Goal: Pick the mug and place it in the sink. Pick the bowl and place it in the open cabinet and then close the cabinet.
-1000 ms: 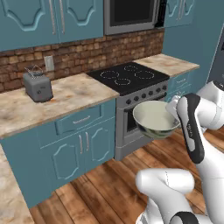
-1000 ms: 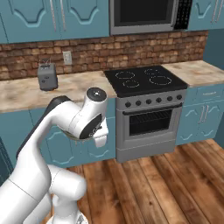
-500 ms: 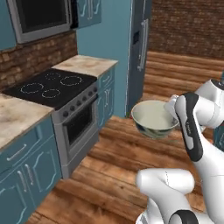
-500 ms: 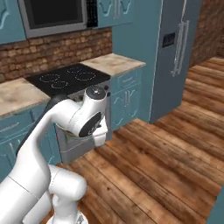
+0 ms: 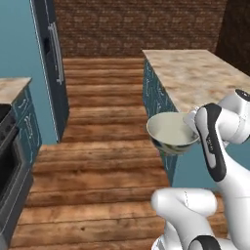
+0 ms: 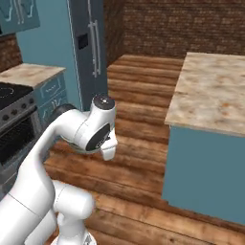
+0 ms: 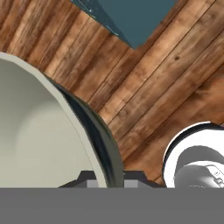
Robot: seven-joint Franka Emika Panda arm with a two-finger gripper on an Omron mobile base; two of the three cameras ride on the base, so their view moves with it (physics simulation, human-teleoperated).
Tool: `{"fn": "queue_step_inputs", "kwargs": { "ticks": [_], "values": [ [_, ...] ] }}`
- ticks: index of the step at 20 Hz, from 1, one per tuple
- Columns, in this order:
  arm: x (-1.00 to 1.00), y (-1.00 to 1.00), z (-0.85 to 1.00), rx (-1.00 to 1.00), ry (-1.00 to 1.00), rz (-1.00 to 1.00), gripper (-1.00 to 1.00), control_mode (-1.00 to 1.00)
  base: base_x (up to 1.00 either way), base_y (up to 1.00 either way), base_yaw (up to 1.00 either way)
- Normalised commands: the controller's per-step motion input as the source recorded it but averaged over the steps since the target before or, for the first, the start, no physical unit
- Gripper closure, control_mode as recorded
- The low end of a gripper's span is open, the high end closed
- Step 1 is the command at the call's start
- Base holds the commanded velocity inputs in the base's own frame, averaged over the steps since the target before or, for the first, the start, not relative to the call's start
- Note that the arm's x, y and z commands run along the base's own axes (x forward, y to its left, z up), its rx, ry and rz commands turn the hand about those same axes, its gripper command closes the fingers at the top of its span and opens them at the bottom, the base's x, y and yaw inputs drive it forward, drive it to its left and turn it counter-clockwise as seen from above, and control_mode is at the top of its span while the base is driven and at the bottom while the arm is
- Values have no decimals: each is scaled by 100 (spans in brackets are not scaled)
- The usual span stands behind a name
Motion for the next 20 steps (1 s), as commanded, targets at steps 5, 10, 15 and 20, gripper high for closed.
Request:
{"fn": "queue_step_inputs", "kwargs": {
  "ticks": [5, 10, 15, 20],
  "values": [
    [0, 0, 0, 0, 0, 0, 100, 100, 15, -50, -81],
    [0, 0, 0, 0, 0, 0, 100, 100, 65, -39, -66],
    [0, 0, 0, 0, 0, 0, 100, 100, 89, -38, -56],
    [0, 0, 0, 0, 0, 0, 100, 100, 93, -41, -55]
  ]
}}
